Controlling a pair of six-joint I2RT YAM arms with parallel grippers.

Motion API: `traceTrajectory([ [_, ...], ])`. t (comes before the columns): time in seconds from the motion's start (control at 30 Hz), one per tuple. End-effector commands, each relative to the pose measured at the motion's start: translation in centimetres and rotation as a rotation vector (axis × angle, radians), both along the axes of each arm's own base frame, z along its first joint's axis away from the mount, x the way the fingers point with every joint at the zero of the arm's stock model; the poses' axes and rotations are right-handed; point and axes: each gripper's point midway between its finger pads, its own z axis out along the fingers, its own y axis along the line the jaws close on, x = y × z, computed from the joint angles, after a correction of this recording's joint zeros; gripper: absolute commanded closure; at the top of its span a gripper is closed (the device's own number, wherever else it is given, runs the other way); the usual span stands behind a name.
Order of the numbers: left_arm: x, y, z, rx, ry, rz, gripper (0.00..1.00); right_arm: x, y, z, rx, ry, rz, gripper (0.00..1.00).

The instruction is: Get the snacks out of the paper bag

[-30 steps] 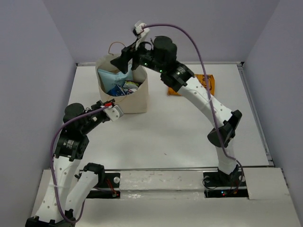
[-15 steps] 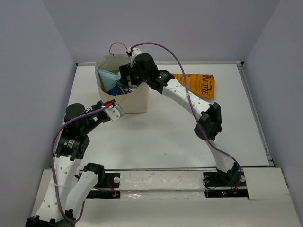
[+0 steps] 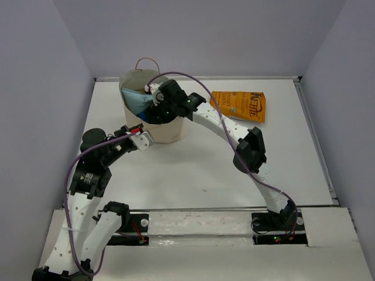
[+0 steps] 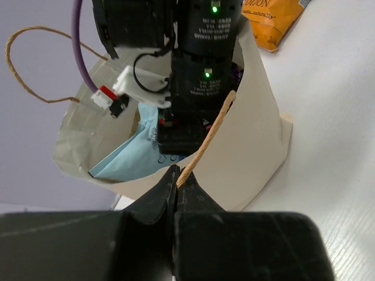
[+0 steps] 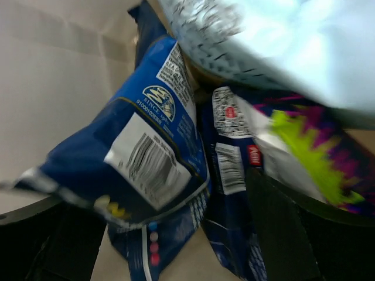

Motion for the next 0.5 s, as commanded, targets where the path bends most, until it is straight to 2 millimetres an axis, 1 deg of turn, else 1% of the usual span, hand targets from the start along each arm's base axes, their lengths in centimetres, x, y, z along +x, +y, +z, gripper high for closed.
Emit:
traceTrajectory([
  [0.0,0.2,0.0,0.6,0.006,-0.041,0.001,1.00,-1.1,0.5,-4.4,-0.099,0.029,0.000,0.08],
  [0.03,0.2,0.0,0.8,-0.003,-0.042,0.005,1.00,0.3,0.3,-4.3,-0.111,-0.001,-0.074,0.26],
  [0.07,0.3,0.0,0.9,-0.008,-0.041,0.008,1.00,0.9,0.4,-5.0,-0.119,-0.007,-0.096,0.36],
  [0.1,0.2,0.0,1.0,-0.015,-0.039,0.010,1.00,1.6,0.9,-3.2,-0.069,-0.024,-0.139,0.53],
  [0.13,0.2,0.0,1.1,-0.020,-0.037,0.011,1.00,2.2,1.0,-2.5,-0.056,-0.051,-0.161,0.57],
  [0.2,0.0,0.1,1.0,-0.022,-0.034,0.012,1.00,2.7,1.3,-0.1,-0.005,-0.099,-0.167,0.64],
  [0.23,0.1,0.1,0.8,-0.021,-0.029,0.013,1.00,3.1,1.5,2.5,0.050,-0.147,-0.174,0.96],
  [0.27,0.0,0.1,0.9,-0.021,-0.034,0.016,1.00,3.2,1.5,4.0,0.078,-0.172,-0.183,0.99],
  [0.3,0.1,0.2,0.9,-0.022,-0.035,0.021,1.00,3.3,1.6,5.7,0.113,-0.196,-0.181,0.99],
  [0.33,0.2,0.3,0.8,-0.021,-0.033,0.026,1.00,3.0,1.8,8.5,0.173,-0.228,-0.168,0.99],
  [0.37,0.2,0.3,0.8,-0.024,-0.035,0.029,1.00,2.9,2.0,10.6,0.216,-0.249,-0.162,0.99],
  [0.4,0.3,0.4,0.8,-0.024,-0.035,0.035,1.00,2.7,2.0,12.2,0.251,-0.264,-0.159,0.99],
  [0.43,0.4,0.4,0.8,-0.026,-0.035,0.040,1.00,2.3,2.1,15.4,0.328,-0.284,-0.157,0.99],
  [0.47,0.5,0.5,0.8,-0.028,-0.035,0.048,1.00,1.9,2.0,17.8,0.383,-0.303,-0.156,0.99],
])
